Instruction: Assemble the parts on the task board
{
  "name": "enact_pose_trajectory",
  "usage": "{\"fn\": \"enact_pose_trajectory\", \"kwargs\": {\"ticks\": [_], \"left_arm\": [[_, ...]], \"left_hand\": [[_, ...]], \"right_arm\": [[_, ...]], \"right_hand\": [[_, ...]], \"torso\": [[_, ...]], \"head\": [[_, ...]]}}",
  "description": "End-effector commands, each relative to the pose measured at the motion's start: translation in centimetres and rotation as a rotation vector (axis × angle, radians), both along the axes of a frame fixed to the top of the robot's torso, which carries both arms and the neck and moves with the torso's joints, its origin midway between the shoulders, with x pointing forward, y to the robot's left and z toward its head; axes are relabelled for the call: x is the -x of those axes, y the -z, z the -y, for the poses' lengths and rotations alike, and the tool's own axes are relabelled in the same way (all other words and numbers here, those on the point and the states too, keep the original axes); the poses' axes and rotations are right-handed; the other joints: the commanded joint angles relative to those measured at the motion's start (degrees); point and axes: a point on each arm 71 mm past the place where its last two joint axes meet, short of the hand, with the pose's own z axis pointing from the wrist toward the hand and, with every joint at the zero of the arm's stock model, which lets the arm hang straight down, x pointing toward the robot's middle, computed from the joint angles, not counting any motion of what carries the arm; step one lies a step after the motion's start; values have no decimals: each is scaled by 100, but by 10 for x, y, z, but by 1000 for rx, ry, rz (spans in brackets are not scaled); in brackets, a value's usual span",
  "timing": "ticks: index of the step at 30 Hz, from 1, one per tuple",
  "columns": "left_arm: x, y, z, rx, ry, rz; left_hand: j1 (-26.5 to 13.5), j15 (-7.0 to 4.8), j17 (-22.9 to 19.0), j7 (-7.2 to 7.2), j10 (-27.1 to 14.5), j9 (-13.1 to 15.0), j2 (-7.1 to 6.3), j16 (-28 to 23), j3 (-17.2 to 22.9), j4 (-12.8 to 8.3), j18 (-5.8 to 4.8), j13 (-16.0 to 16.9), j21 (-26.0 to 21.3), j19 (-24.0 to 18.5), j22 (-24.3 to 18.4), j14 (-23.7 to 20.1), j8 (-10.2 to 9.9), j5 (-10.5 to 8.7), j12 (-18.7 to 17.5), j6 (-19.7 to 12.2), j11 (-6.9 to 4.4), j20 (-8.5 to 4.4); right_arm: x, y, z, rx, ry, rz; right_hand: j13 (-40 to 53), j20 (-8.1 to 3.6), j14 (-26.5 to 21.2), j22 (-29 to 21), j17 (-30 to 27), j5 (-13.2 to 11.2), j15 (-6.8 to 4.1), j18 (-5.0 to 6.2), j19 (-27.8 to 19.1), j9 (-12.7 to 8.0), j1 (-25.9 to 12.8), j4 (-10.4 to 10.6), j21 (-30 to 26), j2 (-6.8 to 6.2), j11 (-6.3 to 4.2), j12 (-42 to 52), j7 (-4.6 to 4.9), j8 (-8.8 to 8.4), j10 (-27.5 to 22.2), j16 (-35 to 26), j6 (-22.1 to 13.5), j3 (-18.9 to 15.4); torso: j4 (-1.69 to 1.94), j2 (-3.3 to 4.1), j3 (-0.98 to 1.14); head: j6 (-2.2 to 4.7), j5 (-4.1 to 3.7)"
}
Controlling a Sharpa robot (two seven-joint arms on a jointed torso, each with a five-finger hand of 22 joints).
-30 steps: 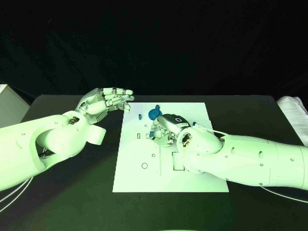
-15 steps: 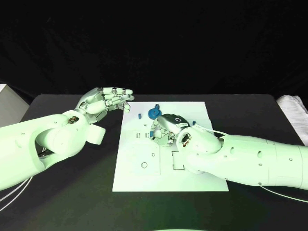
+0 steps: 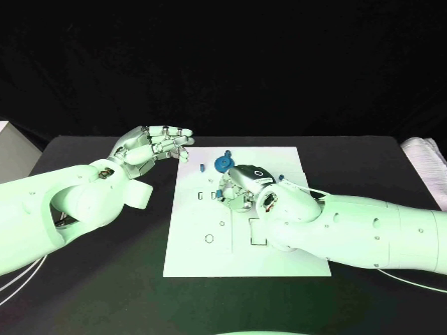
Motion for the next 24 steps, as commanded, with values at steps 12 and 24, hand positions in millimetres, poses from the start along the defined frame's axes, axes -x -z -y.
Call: {"fn": "enact_pose_trajectory", "kwargs": {"ticks": [12,24], "left_arm": [[0,0,2,3,23,7],[0,0,2,2,22,7]], "left_hand": [[-60,-2,5,5,-41,9,12,26,-11,9,74,7,25,-52,2,-56,-32,14,7,-24,-12,1],[-57,-2,7,4,-43,11,14,28,-10,7,74,7,27,-55,1,-61,-33,14,8,-26,-12,2]], "right_arm": [[0,1,-1,15,-12,4],[1,1,0,17,-11,5]], "right_hand": [[1025,69,552,1510,1307,-51,54,-38,600,-28,-19,7,25,-104,60,-85,24,-78,135,-35,-83,-65],[1067,66,554,1510,1318,-83,26,-38,600,-1,115,-75,25,63,15,-28,-35,30,179,-32,143,79]], "torso": [[4,-2,-3],[1,-1,1]], "head": [[-14,-24],[-17,-31]]}}
